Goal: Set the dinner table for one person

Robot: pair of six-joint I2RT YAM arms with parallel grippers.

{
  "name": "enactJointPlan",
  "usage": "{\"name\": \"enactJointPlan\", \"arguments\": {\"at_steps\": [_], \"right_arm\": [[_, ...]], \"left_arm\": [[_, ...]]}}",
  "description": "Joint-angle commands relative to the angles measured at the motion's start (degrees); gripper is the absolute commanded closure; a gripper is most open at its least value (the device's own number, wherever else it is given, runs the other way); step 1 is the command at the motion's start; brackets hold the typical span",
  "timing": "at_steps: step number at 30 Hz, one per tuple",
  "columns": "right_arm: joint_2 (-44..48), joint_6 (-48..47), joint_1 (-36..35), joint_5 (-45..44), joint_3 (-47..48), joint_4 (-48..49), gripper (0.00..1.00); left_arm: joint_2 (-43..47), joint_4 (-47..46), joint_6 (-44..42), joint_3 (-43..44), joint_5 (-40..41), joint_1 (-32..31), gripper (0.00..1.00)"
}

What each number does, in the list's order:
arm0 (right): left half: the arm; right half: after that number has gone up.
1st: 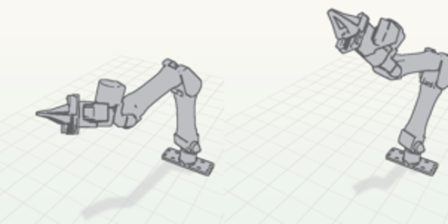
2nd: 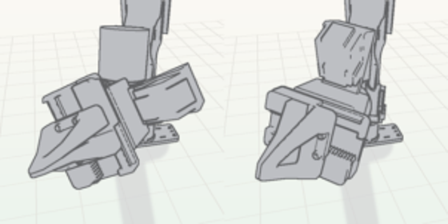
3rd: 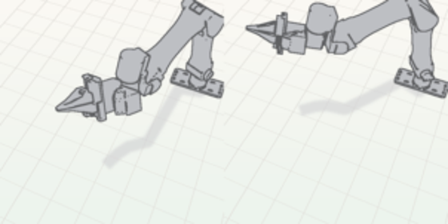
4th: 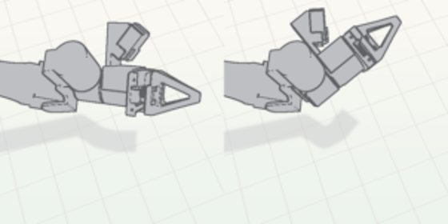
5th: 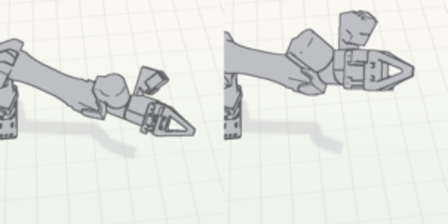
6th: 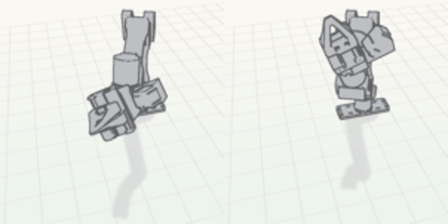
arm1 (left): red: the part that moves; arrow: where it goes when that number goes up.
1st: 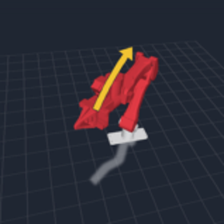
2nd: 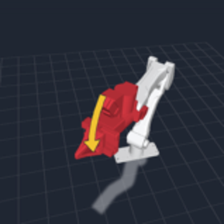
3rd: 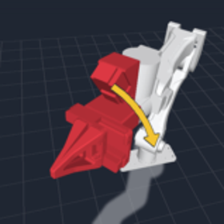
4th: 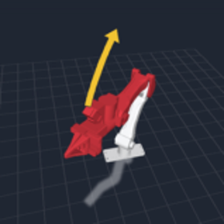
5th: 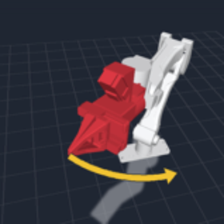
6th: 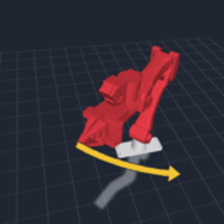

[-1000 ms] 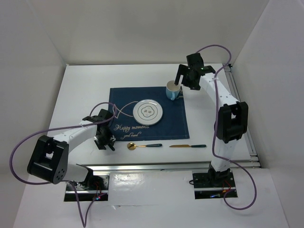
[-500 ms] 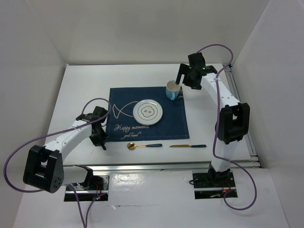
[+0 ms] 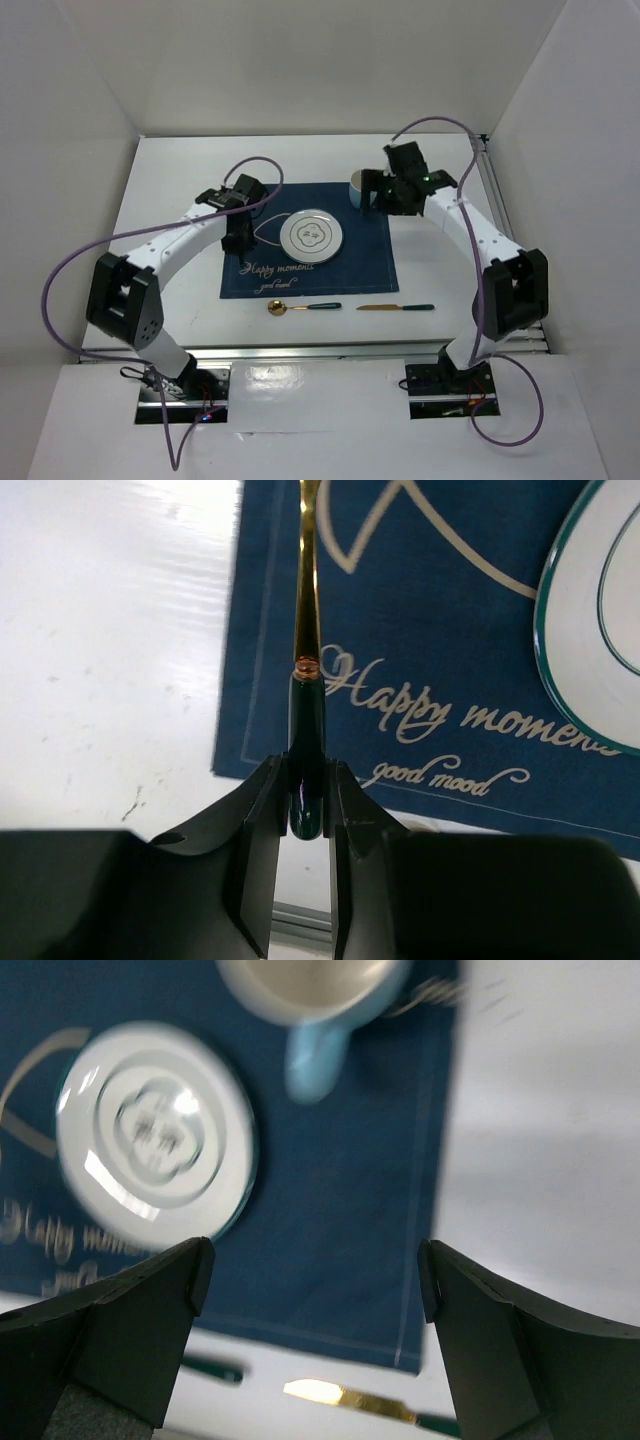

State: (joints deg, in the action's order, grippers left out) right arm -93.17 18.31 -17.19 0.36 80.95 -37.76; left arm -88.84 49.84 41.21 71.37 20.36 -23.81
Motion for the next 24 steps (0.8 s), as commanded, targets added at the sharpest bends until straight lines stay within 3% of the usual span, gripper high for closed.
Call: {"name": "enactJointPlan", "arguments": {"at_steps": [1, 5, 8, 12, 19, 20, 21, 24], "right_arm": [[6.7, -7.9, -7.0, 3.3, -7.1, 3.4, 0.04], [11.8, -11.2, -17.1, 2.8, -15.6, 6.8, 0.01], [15.0, -12.8, -20.6, 4.2, -20.9, 9.2, 0.01], [16.6, -15.4, -25.4, 8.2, -25.0, 10.2, 0.05], [15.0, -18.1, -32.8, 7.4, -28.0, 13.0, 0.14], [14.3, -18.1, -32.8, 7.4, -28.0, 14.4, 0.14], [13.6, -18.7, -33.5, 6.8, -28.0, 14.4, 0.14], [10.9, -19.4, -34.9, 5.3, -28.0, 15.8, 0.15]], "left_arm": [[-5.2, -1.9, -7.8, 3.2, -4.7, -0.4, 1.00], [-11.3, -4.9, -11.2, 3.9, -8.6, -0.4, 1.00], [-14.5, -5.7, -11.8, 4.4, -9.6, -0.4, 1.00], [-16.3, -6.5, -9.9, 3.8, -9.6, -0.4, 1.00], [-19.0, -7.0, -8.9, 3.8, -9.6, -0.4, 0.99], [-19.0, -7.0, -8.9, 3.8, -9.6, -0.4, 0.93], [-19.0, -7.0, -8.9, 3.8, -9.6, -0.4, 0.76], [-17.6, -5.6, -8.9, 3.8, -9.1, -0.4, 0.54]]}}
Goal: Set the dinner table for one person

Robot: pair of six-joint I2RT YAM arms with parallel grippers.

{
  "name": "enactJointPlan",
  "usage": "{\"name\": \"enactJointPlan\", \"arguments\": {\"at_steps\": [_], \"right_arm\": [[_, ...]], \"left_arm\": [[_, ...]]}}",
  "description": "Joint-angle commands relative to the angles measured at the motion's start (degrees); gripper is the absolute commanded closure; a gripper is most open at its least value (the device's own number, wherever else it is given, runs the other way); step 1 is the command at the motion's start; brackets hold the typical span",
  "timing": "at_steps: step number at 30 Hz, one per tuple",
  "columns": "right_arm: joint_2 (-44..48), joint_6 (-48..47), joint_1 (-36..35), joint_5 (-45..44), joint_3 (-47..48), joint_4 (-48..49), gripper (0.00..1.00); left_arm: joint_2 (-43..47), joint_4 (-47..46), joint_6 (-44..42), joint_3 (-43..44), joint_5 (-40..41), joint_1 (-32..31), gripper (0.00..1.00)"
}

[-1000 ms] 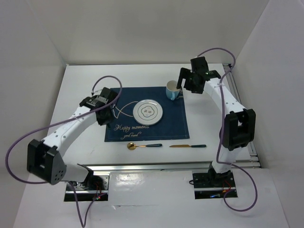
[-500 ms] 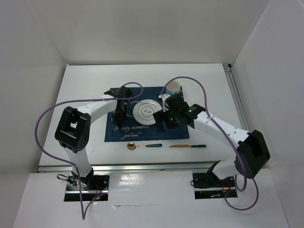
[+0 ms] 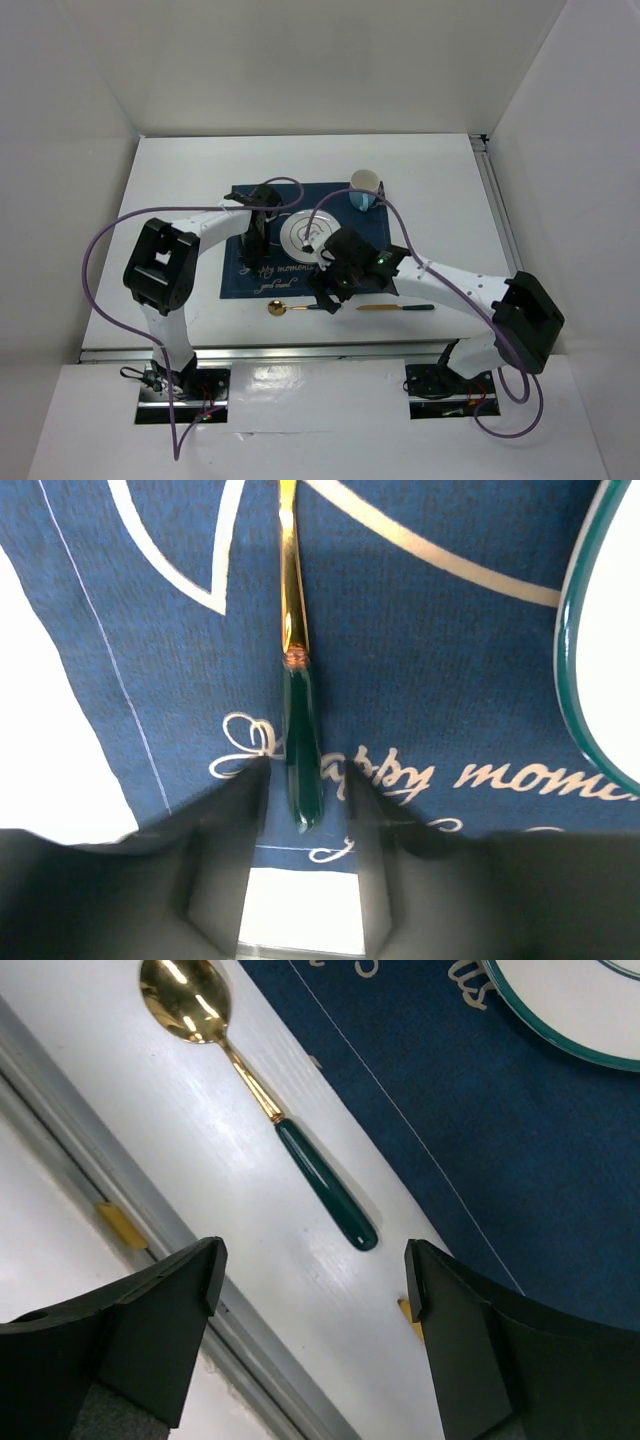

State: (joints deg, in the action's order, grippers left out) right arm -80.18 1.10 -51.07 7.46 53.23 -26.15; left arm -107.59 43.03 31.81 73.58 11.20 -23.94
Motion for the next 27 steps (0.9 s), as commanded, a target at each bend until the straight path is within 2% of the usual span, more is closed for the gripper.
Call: {"name": "enactJointPlan", "arguments": {"at_steps": [1, 3, 8, 14, 19, 27], "right_arm": [[-2.6, -2.2, -1.7, -1.8, -0.8, 5.2, 0.17], [-3.4, -2.8, -2.4, -1.8, -1.5, 7.9, 0.18], [-8.2, -3.4, -2.9, -1.8, -1.5, 10.9, 0.21], [-13.1, -3.4, -4.1, -2.4, -1.5, 12.6, 0.26], [-15.5, -1.3, -6.2, -4.4, -2.0, 11.7, 0.37], [-18.5, -0.8, -8.8, -5.1, -0.8, 8.0, 0.69]], "left_arm": [[1.9, 1.9, 0.5, 1.6, 0.0, -0.2, 0.45], [2.8, 4.6, 1.1, 2.9, 1.5, -0.2, 0.35], [8.2, 8.2, 1.1, 5.5, -1.0, 1.4, 0.34], [13.1, 12.7, -0.2, 11.7, -5.4, 6.6, 0.33], [15.7, 13.2, -1.3, 14.3, -9.6, 10.7, 0.33], [18.1, 13.8, -2.4, 14.8, -10.1, 15.6, 0.33]]}}
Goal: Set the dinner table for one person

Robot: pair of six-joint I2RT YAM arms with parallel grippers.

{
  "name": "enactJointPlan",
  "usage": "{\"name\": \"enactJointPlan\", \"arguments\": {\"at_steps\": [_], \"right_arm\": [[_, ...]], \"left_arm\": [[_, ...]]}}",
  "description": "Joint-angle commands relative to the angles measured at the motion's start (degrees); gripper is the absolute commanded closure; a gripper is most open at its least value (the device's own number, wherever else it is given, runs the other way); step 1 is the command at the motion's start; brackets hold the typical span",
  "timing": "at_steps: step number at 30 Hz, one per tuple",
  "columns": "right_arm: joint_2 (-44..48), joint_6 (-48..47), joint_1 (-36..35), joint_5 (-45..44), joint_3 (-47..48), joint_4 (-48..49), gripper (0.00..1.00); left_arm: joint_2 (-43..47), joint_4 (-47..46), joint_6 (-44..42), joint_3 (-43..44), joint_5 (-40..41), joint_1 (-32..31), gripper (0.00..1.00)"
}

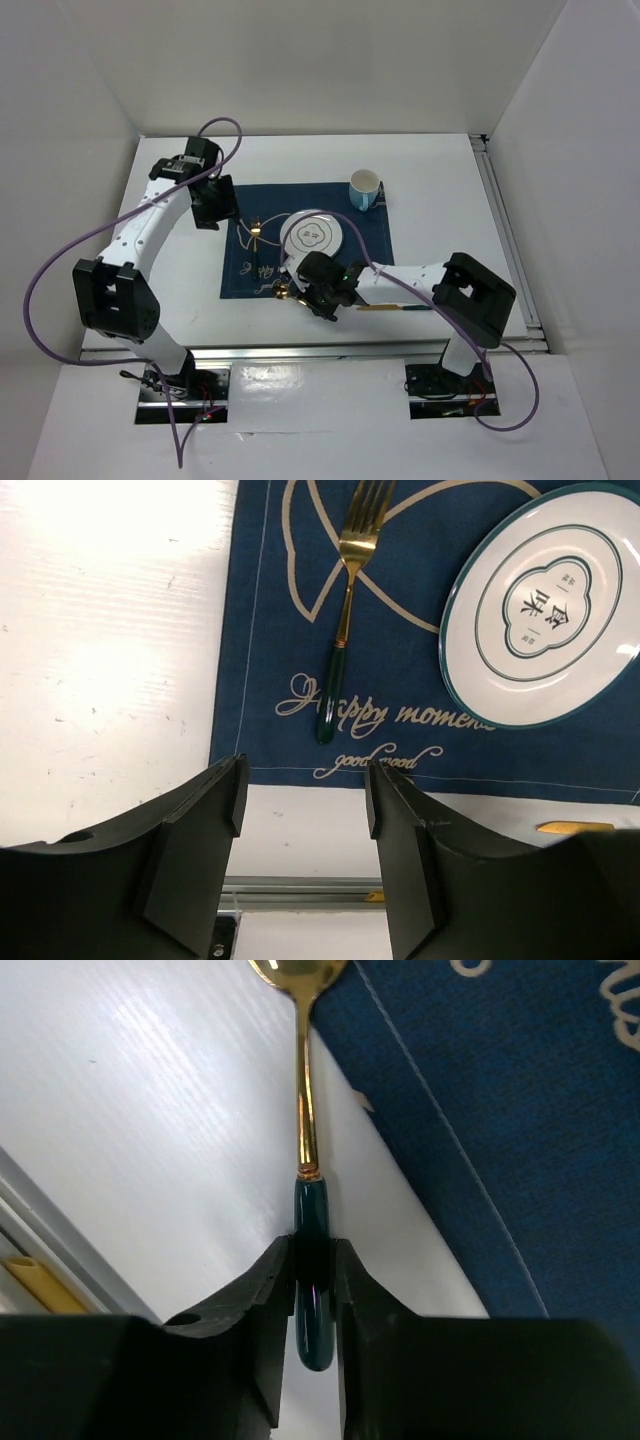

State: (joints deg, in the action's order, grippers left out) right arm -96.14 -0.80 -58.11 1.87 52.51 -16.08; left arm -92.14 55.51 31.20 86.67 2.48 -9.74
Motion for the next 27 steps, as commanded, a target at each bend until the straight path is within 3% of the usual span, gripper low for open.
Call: {"name": "enactJointPlan", "arguments": {"at_steps": [1, 3, 4, 14, 19, 27], "right_arm": [[-2.6, 1.1, -2.4, 0.5, -0.1, -2.9, 0.79], [-2.0, 1.1, -3.1, -1.3, 0.7, -4.4, 0.97], [-1.1, 1.1, -4.1, -2.0, 0.7, -6.2, 1.00], [15.2, 7.8, -6.6, -13.5, 4.6, -16.4, 1.00], [18.6, 20.2, -0.5, -20.1, 4.7, -17.8, 1.00], [12.7, 33.7, 14.0, -20.2, 11.4, -18.9, 1.00]], "left_arm": [[3.2, 1.3, -1.8, 1.7, -1.9, 1.4, 0.33], [3.8, 1.3, -1.8, 1.7, -2.0, 2.4, 0.33], [3.8, 1.3, -1.8, 1.7, -2.0, 2.4, 0.34], [5.6, 2.5, -2.3, 5.2, -0.9, 4.1, 0.34], [6.1, 2.5, -2.3, 5.2, -1.9, 4.6, 0.34], [7.2, 2.5, -2.8, 4.6, -2.0, 4.6, 0.34]]}}
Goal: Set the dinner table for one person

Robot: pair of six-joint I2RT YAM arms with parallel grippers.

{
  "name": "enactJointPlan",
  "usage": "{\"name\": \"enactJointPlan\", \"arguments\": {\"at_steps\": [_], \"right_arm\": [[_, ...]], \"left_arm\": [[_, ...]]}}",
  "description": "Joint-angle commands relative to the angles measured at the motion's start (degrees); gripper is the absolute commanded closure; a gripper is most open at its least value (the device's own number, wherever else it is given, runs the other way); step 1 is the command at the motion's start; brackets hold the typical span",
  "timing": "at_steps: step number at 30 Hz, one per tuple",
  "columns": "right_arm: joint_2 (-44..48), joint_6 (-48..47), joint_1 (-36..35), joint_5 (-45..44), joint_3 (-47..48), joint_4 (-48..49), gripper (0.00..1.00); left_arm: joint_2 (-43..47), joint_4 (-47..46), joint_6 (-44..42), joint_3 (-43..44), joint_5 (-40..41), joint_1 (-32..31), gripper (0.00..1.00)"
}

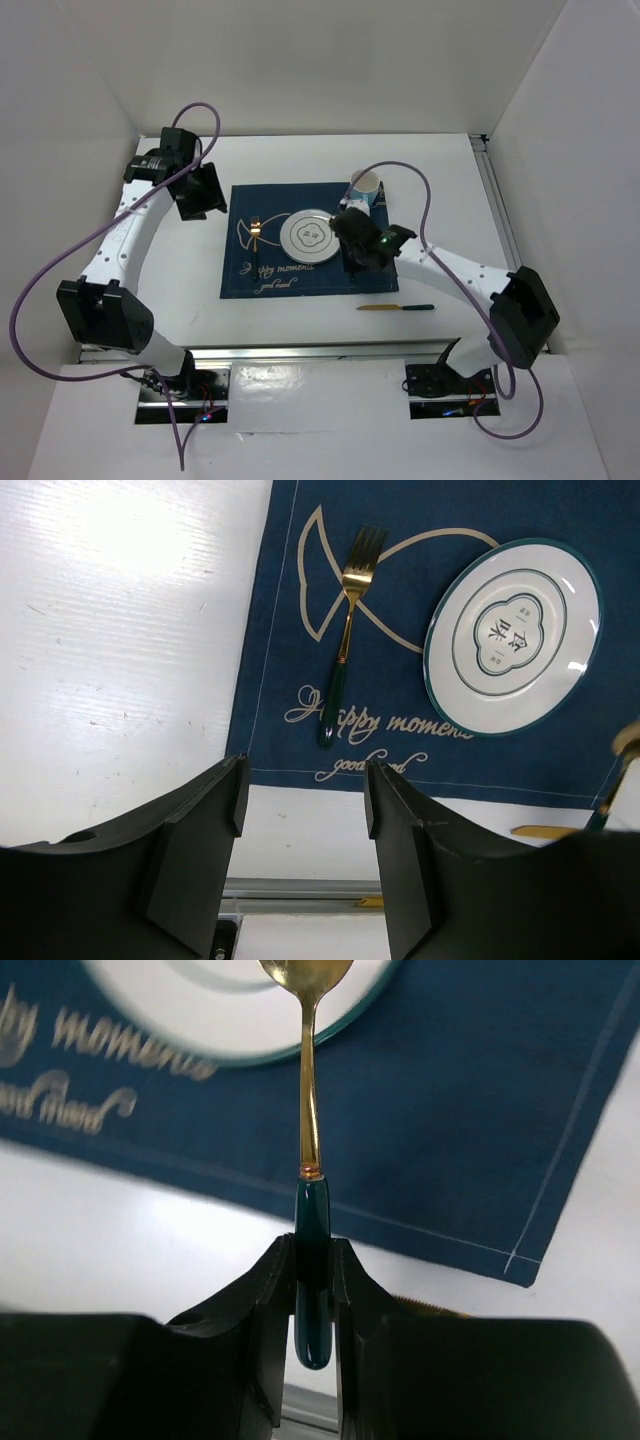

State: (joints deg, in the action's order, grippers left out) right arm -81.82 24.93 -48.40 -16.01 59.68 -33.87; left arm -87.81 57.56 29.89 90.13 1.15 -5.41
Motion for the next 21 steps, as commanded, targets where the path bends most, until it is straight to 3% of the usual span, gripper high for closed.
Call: {"name": "enactJointPlan", "arguments": {"at_steps": [1, 4, 8, 18, 21], "right_arm": [[-2.3, 10.9, 5.9, -1.7, 4.8, -1.8, 1.00], [-3.6, 12.6, 13.2, 2.6, 4.8, 1.0, 1.00], [-8.4, 12.6, 16.9, 4.7, 6.9, 2.6, 1.00], [-16.3, 10.8, 18.0, 6.4, 7.2, 5.8, 1.00], [-18.5, 10.2, 18.0, 5.9, 7.2, 5.8, 0.90]], "left_arm": [[2.9, 0.4, -1.5, 1.2, -0.6, 0.3, 0.34], [2.9, 0.4, -1.5, 1.2, -1.1, 0.3, 0.34], [2.9, 0.4, -2.0, 1.2, -1.1, 0.3, 0.34], [3.4, 0.4, -2.0, 0.7, -1.1, 0.8, 0.34], [3.4, 0.4, -2.6, 0.1, -1.1, 0.8, 0.34]]}}
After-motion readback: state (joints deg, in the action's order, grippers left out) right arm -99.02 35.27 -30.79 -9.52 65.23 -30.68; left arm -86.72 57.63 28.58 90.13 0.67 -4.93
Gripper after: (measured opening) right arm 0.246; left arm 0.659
